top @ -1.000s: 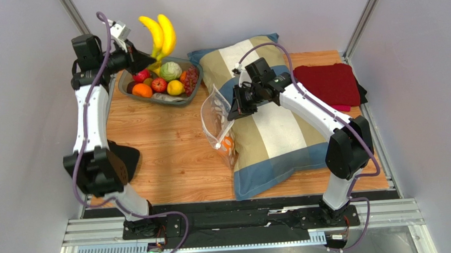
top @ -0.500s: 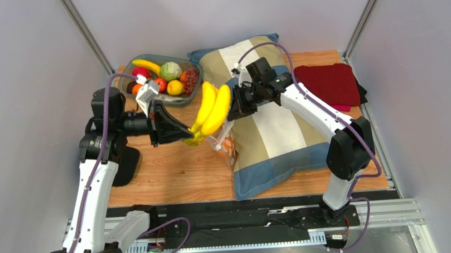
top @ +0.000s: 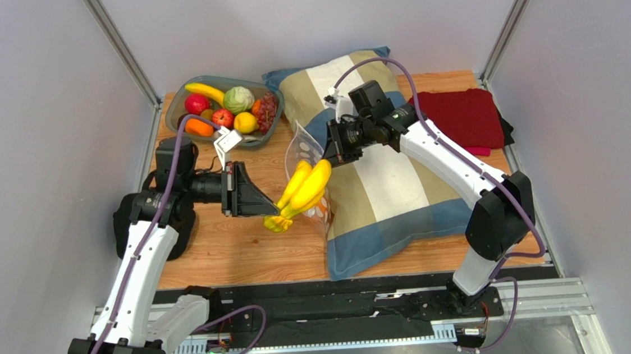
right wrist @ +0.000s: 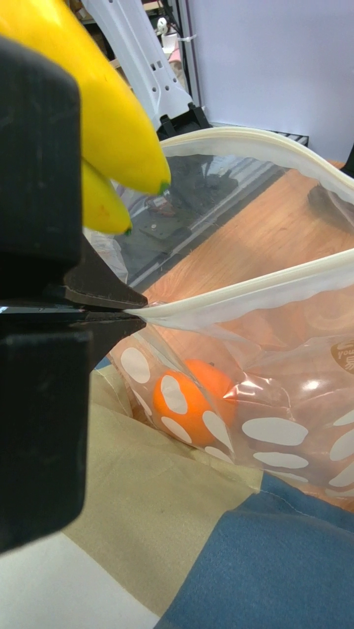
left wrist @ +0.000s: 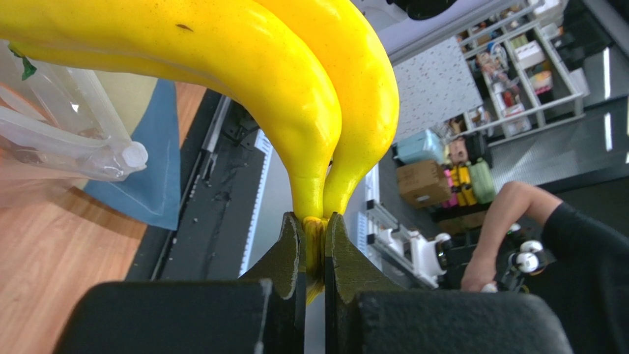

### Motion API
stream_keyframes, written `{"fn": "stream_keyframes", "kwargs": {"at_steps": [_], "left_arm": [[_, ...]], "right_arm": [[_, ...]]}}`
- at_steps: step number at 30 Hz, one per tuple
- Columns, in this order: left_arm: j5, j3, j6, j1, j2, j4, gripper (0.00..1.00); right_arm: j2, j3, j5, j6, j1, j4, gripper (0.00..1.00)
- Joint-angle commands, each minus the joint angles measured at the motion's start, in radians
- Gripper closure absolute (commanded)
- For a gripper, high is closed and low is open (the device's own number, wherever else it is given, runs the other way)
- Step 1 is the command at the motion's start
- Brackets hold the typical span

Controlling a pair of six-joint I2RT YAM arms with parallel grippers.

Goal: Place the food in the zip-top bag and seal the zipper
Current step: Place the fake fruit in the zipper food storage bag.

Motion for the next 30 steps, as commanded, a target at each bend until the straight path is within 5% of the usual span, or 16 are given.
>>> {"fn": "stream_keyframes", "kwargs": {"at_steps": [1,12,30], "left_arm": [[-0.010,-0.034,-0.179,-0.005,-0.004,0.149,1.00],[-0.238,-0.067,-0.428,-0.005,0.035,0.139,1.00],[-0.544,0.152,-0.638,-0.037,0.281,0.010,0.95]], "right_arm": [[-0.051,0.000,-0.025,-0.023,0.012,0.036,1.00],[-0.066,-0.003,0.002,-0.022,0.013,0.043,1.00],[-0.039,0.023,-0.044,0.007,0.024,0.056,1.00]]}}
